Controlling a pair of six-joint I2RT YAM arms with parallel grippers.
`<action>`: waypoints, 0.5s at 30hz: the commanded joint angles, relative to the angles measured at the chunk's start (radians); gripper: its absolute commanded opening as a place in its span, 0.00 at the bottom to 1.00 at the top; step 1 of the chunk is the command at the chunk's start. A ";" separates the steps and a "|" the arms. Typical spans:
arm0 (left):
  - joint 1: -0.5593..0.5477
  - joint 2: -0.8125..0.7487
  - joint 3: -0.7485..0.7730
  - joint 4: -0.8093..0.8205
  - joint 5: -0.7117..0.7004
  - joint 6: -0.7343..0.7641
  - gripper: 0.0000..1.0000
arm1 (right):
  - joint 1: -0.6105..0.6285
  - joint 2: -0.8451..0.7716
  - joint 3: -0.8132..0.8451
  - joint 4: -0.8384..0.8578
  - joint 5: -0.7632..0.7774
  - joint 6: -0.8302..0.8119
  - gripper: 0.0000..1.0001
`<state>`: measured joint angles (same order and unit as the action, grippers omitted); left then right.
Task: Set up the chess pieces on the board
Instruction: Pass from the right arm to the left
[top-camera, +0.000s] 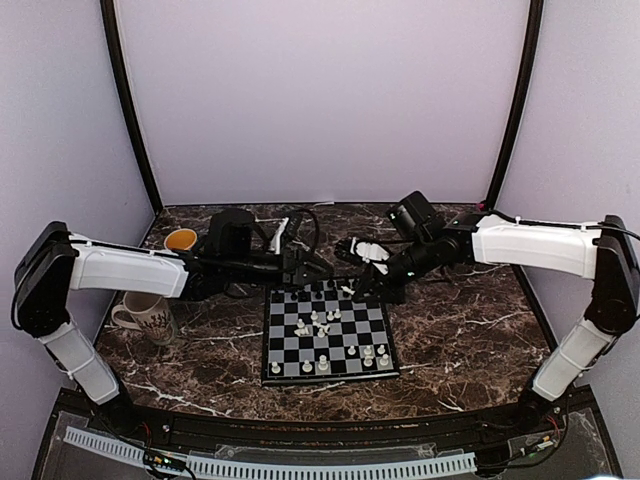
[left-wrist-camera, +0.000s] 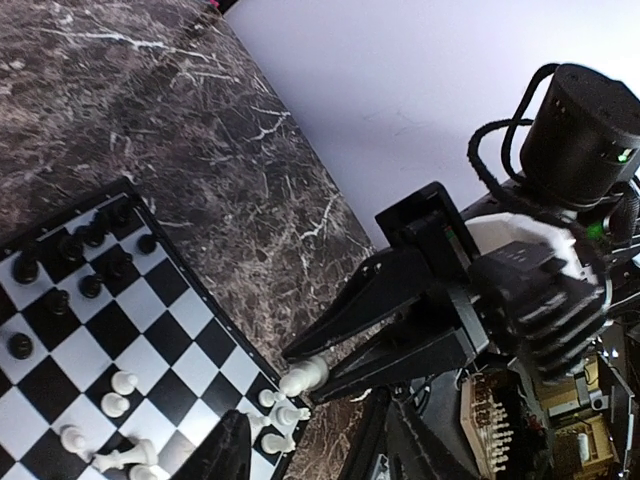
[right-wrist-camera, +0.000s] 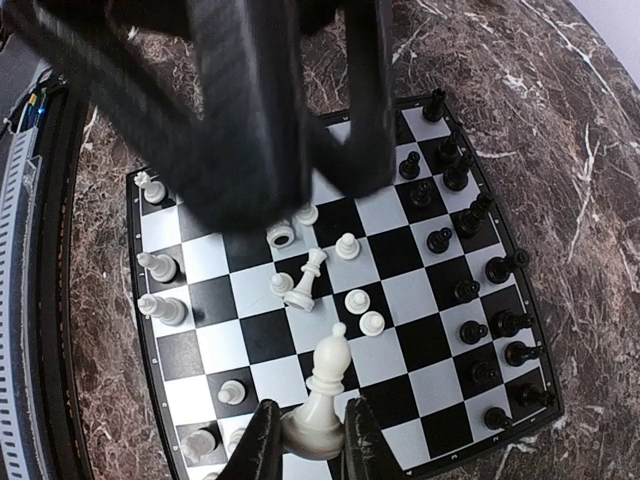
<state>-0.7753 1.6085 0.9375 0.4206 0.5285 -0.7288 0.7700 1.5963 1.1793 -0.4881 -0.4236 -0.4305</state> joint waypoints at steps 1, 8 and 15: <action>-0.038 0.087 0.018 0.192 0.067 -0.140 0.46 | -0.006 -0.043 -0.019 0.059 -0.051 0.009 0.17; -0.069 0.192 0.073 0.246 0.081 -0.194 0.36 | -0.006 -0.064 -0.055 0.065 -0.062 0.000 0.17; -0.070 0.205 0.064 0.271 0.070 -0.210 0.28 | -0.006 -0.061 -0.063 0.062 -0.072 -0.012 0.18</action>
<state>-0.8436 1.8194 0.9821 0.6323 0.5903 -0.9195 0.7692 1.5574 1.1233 -0.4492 -0.4728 -0.4332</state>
